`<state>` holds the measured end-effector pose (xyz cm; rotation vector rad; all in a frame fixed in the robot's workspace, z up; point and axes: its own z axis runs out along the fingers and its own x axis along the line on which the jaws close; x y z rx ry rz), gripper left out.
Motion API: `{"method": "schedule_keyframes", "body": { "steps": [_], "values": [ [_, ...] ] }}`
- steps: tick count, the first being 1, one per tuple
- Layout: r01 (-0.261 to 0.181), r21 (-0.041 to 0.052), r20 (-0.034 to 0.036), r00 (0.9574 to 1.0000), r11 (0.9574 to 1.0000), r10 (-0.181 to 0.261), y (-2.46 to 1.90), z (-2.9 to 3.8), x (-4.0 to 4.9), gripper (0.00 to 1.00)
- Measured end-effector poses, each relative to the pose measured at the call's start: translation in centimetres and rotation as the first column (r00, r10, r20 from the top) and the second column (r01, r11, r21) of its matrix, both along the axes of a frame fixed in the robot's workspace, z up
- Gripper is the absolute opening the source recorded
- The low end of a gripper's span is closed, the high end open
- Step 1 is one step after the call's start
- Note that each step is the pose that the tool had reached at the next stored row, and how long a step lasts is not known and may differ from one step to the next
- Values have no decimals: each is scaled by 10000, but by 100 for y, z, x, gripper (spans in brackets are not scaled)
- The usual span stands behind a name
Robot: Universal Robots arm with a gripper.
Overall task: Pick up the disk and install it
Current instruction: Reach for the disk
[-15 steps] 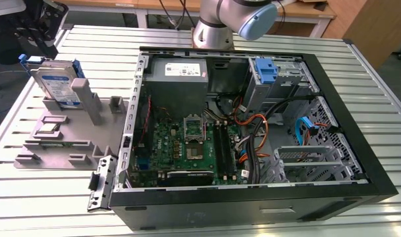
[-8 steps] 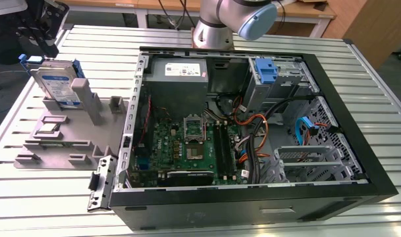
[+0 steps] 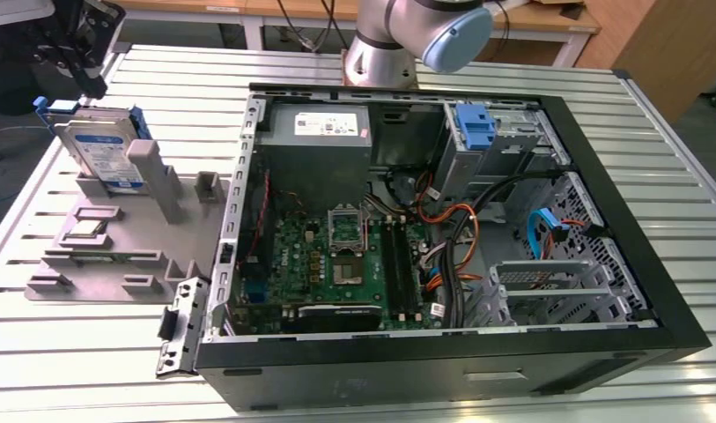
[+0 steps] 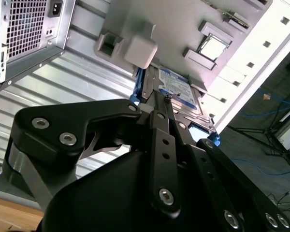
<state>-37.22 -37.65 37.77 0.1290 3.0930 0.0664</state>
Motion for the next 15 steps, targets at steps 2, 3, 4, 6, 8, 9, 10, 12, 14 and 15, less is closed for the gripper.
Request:
{"method": "schedule_keyframes", "body": {
  "steps": [2, 3, 4, 6, 8, 9, 10, 12, 14, 15],
  "values": [
    [13, -4, -5, 10000, 10000, -13, 20, -13, -37, 11],
    [17, -2, -3, 10000, 10000, -17, 29, -22, -58, 11],
    [23, -2, -3, 10000, 10000, -23, 38, -29, -79, 11],
    [37, -2, -1, 10000, 10000, -37, 58, -46, -121, 11],
    [46, -1, -1, 10000, 10000, -46, 75, -64, -147, 11],
    [49, -2, -1, 10000, 10000, -49, 82, -74, -157, 11],
    [53, -2, -2, 10000, 10000, -53, 88, -84, -165, 11],
    [54, -3, -3, 10000, 10000, -54, 91, -94, -173, 11],
    [54, -4, -4, 10000, 10000, -54, 91, -94, -173, 11],
    [54, -3, -3, 10000, 10000, -54, 91, -94, -173, 11]
  ]
}}
